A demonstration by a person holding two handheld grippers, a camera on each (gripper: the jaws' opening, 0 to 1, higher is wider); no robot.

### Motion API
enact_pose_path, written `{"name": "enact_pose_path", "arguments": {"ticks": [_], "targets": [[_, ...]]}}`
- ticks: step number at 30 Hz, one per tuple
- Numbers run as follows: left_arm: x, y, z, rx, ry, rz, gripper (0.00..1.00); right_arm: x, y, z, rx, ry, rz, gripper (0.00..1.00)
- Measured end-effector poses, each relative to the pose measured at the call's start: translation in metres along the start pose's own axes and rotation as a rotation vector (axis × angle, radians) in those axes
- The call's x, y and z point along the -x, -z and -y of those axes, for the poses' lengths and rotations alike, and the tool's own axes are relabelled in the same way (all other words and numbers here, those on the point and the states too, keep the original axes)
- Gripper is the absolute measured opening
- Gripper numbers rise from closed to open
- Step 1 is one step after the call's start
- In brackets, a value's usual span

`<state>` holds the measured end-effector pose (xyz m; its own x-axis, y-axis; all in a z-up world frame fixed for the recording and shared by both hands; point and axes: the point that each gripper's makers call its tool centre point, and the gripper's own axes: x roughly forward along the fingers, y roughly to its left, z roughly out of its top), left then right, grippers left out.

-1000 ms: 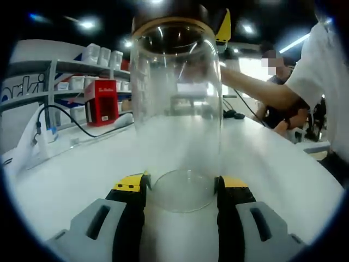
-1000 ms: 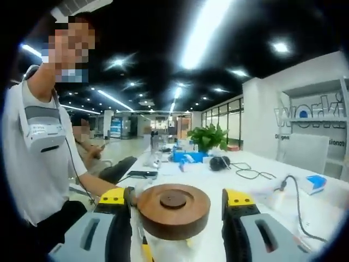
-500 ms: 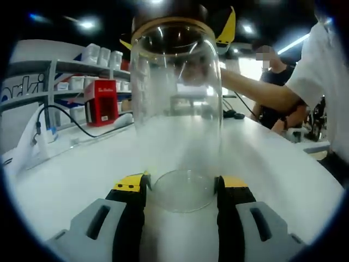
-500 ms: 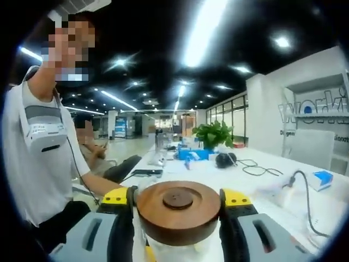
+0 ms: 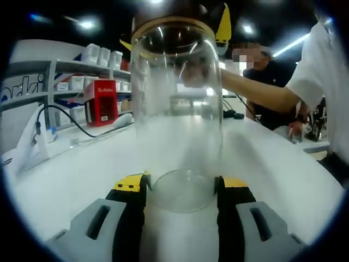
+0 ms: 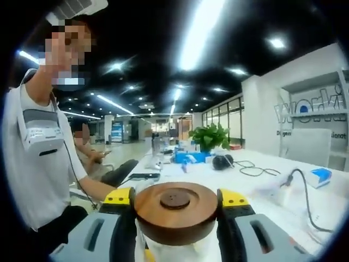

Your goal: Clamp the coffee can twist off the lid put the lid on the table pick up the lid cover the can tighten the lid

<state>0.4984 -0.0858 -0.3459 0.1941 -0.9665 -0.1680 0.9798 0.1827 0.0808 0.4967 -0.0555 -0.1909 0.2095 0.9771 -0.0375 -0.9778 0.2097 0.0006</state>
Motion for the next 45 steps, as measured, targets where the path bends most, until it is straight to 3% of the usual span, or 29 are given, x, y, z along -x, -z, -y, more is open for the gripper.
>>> {"name": "enact_pose_path", "arguments": {"ticks": [16,36,45], "targets": [[0.0,0.0,0.001,0.0,-0.001,-0.001,0.43,0.003,0.0,0.003,0.012,0.165,0.017,0.54],[0.0,0.0,0.0,0.001,-0.007,-0.002,0.43,0.006,0.002,0.011,0.046,0.492,0.013,0.54],[0.0,0.0,0.0,0.002,-0.013,-0.003,0.43,0.01,0.005,0.016,0.061,0.691,-0.001,0.55]]}}
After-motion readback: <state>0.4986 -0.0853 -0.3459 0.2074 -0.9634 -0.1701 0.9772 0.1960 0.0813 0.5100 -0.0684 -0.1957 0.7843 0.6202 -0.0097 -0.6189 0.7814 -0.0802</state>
